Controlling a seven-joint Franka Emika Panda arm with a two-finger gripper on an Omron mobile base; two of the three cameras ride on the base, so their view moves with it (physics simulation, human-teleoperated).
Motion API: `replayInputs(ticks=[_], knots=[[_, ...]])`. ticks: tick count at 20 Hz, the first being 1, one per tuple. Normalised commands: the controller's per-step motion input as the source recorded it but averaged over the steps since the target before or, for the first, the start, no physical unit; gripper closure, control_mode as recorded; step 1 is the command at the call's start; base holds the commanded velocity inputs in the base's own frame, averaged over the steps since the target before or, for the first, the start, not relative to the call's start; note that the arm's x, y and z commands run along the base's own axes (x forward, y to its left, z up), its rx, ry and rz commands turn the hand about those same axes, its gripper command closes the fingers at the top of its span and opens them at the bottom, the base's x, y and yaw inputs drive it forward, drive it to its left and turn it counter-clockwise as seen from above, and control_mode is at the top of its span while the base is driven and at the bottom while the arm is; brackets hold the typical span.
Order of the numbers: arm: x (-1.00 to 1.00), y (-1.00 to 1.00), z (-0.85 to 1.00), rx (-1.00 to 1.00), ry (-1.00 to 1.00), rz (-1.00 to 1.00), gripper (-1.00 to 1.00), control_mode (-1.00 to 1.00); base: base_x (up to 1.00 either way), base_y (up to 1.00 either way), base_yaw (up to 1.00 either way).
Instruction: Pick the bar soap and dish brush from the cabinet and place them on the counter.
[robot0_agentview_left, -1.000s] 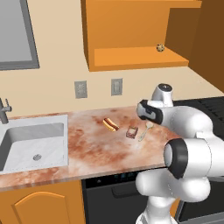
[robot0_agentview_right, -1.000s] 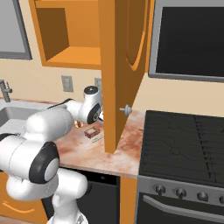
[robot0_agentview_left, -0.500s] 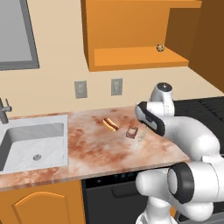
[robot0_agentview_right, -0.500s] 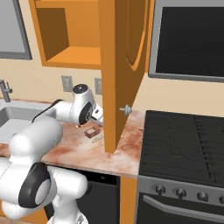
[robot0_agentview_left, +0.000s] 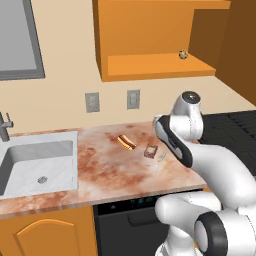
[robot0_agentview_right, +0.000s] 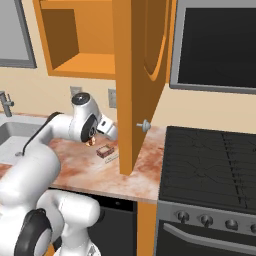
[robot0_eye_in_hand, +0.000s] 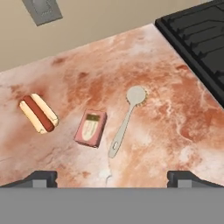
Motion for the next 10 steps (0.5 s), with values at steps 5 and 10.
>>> replayInputs(ticks=[5,10], knots=[[-0.36,0.12,0.26,0.00,-0.08,0.07,-1.00,-1.00,0.00,0.00,0.00],[-0.39,0.09,0.26,0.00,-0.10,0.06,-1.00,-1.00,0.00,0.00,0.00]])
